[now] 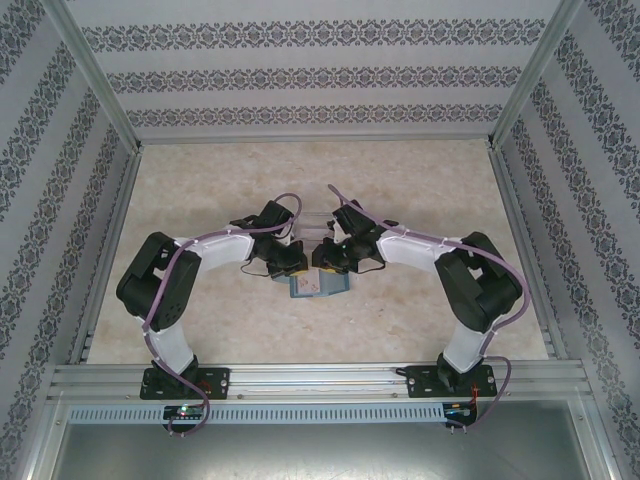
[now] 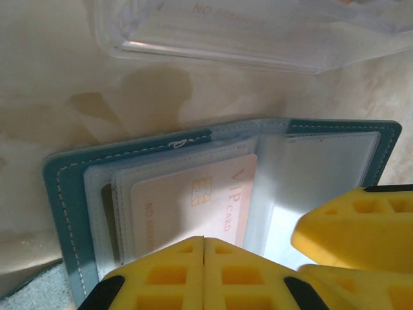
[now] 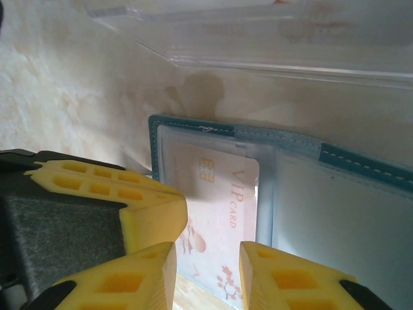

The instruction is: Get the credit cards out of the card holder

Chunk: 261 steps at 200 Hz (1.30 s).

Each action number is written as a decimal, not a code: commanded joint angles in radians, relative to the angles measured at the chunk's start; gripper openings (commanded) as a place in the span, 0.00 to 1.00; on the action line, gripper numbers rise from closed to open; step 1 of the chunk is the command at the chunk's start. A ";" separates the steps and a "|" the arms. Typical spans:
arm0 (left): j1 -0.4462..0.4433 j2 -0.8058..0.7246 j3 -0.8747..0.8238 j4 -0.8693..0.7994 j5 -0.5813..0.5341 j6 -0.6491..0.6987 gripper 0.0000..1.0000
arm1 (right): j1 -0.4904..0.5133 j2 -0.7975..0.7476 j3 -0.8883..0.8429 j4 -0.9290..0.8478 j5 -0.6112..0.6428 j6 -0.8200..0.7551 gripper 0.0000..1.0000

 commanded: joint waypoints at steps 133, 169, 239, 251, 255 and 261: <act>-0.014 0.024 -0.020 0.030 0.005 -0.011 0.02 | 0.015 0.097 0.030 0.037 -0.059 0.008 0.22; -0.014 0.027 -0.019 0.027 0.004 -0.012 0.02 | 0.017 0.095 0.029 0.040 -0.060 0.006 0.18; -0.014 0.029 -0.012 0.020 0.003 -0.009 0.02 | 0.017 0.119 0.034 0.011 -0.038 0.000 0.22; -0.013 0.029 -0.008 0.015 0.003 -0.007 0.02 | 0.017 0.114 0.036 -0.013 -0.017 -0.009 0.28; -0.014 0.029 -0.009 0.014 0.002 -0.008 0.02 | 0.017 0.112 0.038 -0.020 -0.009 -0.012 0.30; -0.014 0.030 -0.006 0.012 0.002 -0.006 0.02 | 0.017 0.109 0.039 -0.031 0.001 -0.017 0.34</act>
